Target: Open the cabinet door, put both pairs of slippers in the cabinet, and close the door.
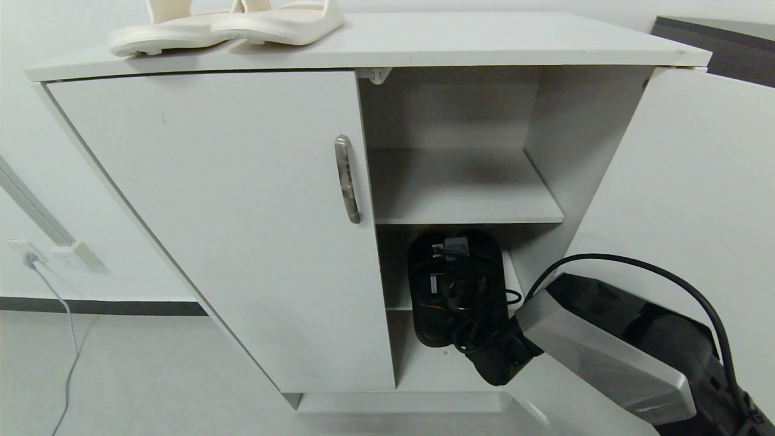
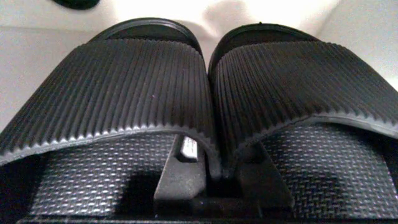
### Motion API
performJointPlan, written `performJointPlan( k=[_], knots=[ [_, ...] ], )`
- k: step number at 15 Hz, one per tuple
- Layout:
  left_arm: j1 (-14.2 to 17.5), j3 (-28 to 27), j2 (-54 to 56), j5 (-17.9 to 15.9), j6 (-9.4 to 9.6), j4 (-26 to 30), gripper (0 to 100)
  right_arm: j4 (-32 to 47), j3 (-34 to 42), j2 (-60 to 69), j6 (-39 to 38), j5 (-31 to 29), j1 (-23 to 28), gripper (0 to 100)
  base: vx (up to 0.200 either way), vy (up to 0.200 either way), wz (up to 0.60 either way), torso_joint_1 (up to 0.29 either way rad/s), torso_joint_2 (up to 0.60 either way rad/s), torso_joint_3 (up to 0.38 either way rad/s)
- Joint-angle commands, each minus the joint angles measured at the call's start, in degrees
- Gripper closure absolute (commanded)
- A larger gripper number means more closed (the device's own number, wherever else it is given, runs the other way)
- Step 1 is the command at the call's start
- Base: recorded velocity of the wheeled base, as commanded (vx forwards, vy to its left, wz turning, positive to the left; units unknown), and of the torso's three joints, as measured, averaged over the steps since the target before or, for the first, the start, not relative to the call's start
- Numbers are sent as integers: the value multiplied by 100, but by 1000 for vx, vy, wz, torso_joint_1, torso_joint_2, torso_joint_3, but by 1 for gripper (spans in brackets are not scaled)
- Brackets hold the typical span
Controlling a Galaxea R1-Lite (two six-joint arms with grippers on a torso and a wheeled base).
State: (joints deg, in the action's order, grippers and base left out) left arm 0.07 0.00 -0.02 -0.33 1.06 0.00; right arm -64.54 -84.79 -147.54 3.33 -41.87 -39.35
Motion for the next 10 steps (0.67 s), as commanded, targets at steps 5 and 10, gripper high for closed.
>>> performJointPlan(
  k=[5,10],
  knots=[
    [-7,0,2,-2,-1,0,100,1488,-1339,-354,-807,232,288,100,0,0,0,0,0,0],
    [1,0,2,-2,8,0,100,1831,-1936,-609,-834,347,402,100,0,0,0,0,0,0]
  ],
)
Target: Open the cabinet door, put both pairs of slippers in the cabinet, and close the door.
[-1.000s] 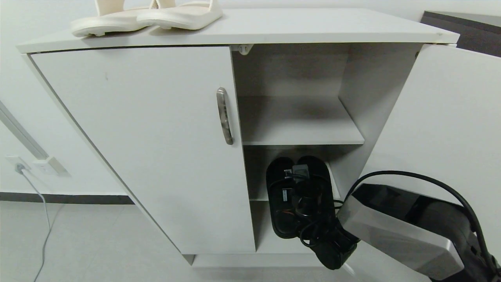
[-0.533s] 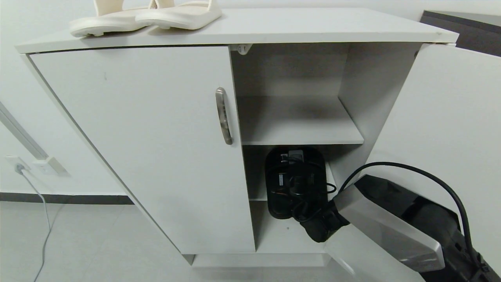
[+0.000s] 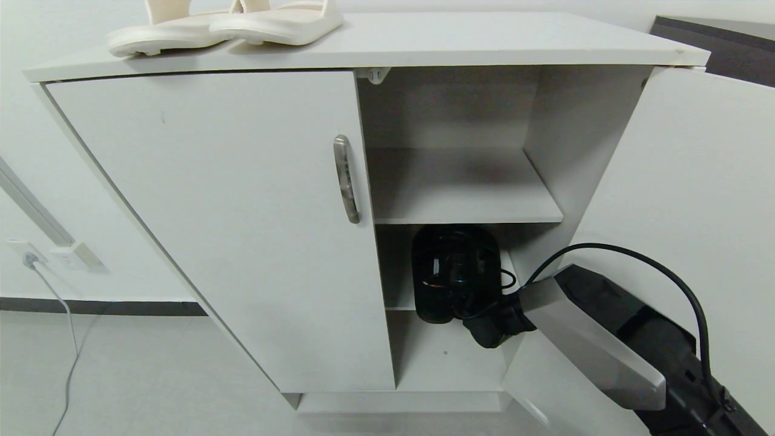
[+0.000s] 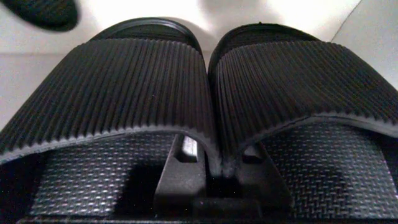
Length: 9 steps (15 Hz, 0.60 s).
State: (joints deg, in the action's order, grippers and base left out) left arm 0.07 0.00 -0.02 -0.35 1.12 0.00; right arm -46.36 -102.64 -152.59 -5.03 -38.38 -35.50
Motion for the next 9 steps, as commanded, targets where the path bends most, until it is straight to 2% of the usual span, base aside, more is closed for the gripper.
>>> performJointPlan(
  k=[1,4,9],
  knots=[
    [1,0,2,0,2,0,100,92,-335,-201,38,-3,61,100,0,0,0,0,0,0],
    [1,0,2,0,2,0,100,294,-739,-377,99,6,113,100,0,0,0,0,0,0],
    [1,0,2,0,11,0,100,338,-783,-447,90,41,113,100,0,0,0,0,0,0]
  ],
)
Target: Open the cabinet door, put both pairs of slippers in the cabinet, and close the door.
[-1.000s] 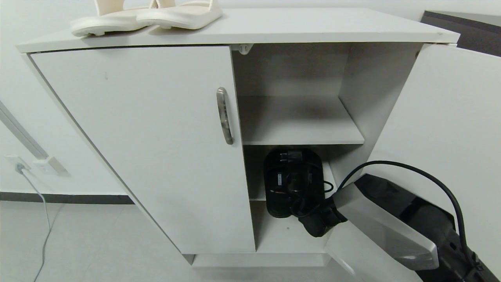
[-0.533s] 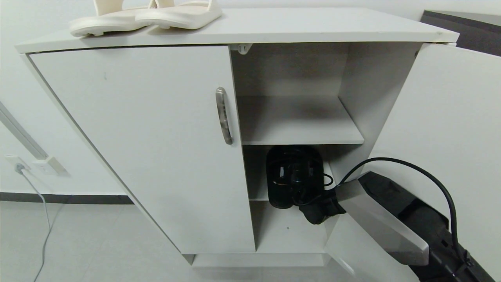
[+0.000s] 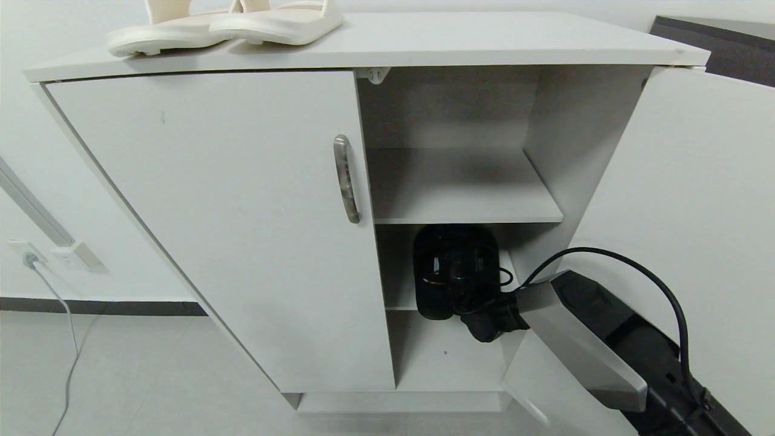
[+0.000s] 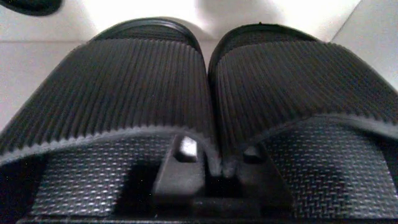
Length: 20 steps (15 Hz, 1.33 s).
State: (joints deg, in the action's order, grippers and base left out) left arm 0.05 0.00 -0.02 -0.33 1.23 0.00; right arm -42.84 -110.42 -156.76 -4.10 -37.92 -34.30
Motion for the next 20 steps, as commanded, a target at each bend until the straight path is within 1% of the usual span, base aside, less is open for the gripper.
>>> performJointPlan(
  k=[1,3,4,6,9,12,14,18,20],
  knots=[
    [4,0,2,-2,0,0,100,-32,-6,-48,-3,-4,-6,100,0,0,0,0,0,0],
    [4,0,2,-2,0,0,100,-32,3,-57,-3,-4,-6,100,0,0,0,0,0,0],
    [4,0,2,-2,0,0,100,-40,12,-57,-3,-13,-6,0,0,0,0,0,0,0],
    [4,0,2,-2,-9,0,100,-67,144,-13,-3,-66,-41,0,0,0,0,0,0,0],
    [4,0,2,-2,-18,0,100,-392,838,304,-3,-75,-147,0,0,0,0,0,0,0],
    [4,0,2,-2,-26,0,100,-902,1963,901,-3,-119,-314,0,0,0,0,0,0,0],
    [4,0,2,-2,-26,0,100,-1359,3009,1446,5,-136,-446,0,0,0,0,0,0,0],
    [4,0,2,-2,-18,0,100,-1886,4820,2527,-3,-136,-832,0,0,0,0,0,0,0],
    [4,0,2,-2,-26,0,100,-2159,5356,2765,-3,-136,-982,0,0,0,0,0,0,0]
  ],
)
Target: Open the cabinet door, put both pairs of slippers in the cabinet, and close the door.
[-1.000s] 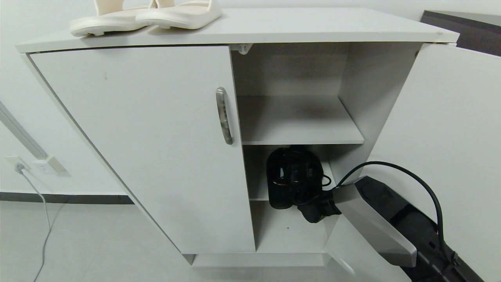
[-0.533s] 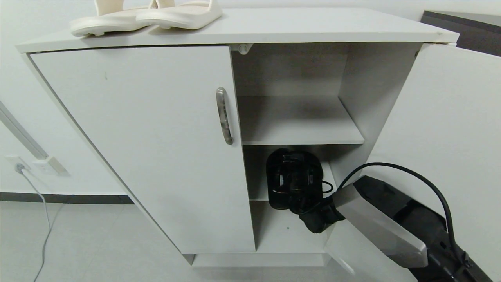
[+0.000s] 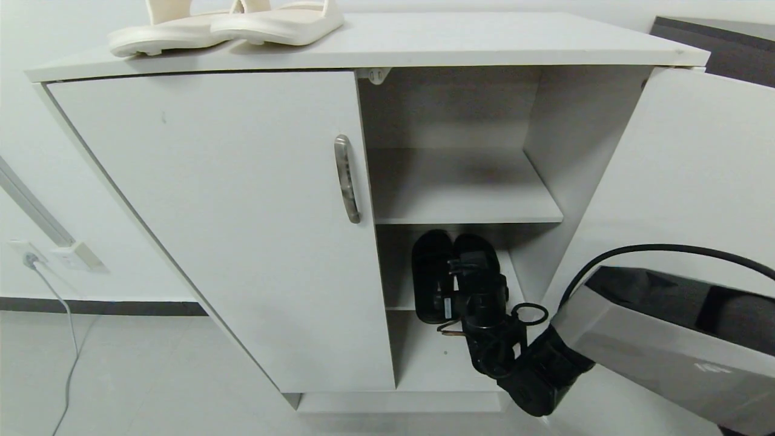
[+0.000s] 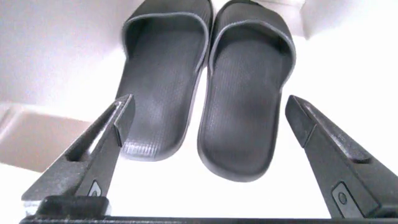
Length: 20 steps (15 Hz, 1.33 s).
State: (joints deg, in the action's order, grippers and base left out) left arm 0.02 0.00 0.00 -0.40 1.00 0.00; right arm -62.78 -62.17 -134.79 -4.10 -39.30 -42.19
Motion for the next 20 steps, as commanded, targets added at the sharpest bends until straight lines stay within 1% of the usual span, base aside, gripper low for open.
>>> performJointPlan(
  k=[1,4,8,17,19,20],
  knots=[
    [6,0,0,-4,-3,0,100,-199,733,709,5,2,-263,0,0,0,0,0,0,0],
    [6,0,0,-13,-3,0,100,-243,1190,999,-12,54,-360,0,0,0,0,0,0,0],
    [6,0,0,-13,-3,0,100,-235,1207,999,-12,54,-395,0,0,0,0,0,0,0],
    [6,0,0,-13,-3,0,100,-437,1374,1025,-3,28,-457,0,-200,0,0,2,2,1],
    [6,0,0,-13,-3,0,100,-489,1427,1043,-3,10,-465,0,0,0,0,0,0,0],
    [6,0,0,-13,-3,0,100,-489,1533,1095,-3,19,-553,0,0,0,0,0,0,0]
  ],
)
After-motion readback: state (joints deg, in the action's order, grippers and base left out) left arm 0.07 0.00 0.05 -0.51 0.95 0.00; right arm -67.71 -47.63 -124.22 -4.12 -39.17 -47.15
